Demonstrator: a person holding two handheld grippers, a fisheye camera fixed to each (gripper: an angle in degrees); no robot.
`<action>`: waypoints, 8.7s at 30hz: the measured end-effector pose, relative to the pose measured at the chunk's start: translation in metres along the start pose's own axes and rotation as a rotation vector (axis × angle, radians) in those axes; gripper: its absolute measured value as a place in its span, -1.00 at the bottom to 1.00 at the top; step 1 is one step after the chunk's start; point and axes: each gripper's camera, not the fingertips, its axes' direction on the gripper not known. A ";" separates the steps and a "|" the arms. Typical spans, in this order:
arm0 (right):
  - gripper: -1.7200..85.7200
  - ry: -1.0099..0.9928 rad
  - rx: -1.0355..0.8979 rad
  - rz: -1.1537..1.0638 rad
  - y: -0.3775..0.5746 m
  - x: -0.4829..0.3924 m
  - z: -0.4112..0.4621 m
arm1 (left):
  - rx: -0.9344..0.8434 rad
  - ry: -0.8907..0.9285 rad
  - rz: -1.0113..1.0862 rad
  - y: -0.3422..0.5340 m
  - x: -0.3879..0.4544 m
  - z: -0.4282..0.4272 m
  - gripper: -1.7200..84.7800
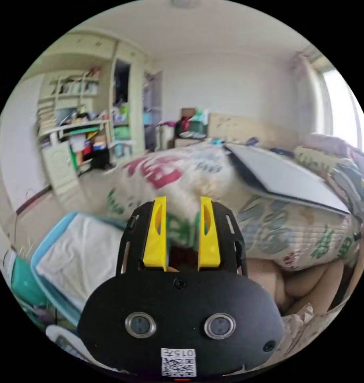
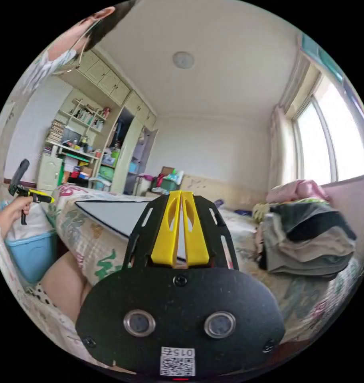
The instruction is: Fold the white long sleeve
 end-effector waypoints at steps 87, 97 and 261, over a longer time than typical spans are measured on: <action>-0.86 -0.880 -0.506 0.134 -0.070 0.052 0.374 | -0.423 0.056 0.453 -0.408 0.229 -0.247 -0.86; -0.87 -0.894 -0.505 0.185 -0.080 0.070 0.356 | -0.319 0.112 0.343 -0.379 0.144 -0.318 -0.97; -0.98 0.896 -0.369 -1.241 0.207 0.005 0.582 | -0.227 0.732 0.355 -0.098 0.932 -0.116 -0.97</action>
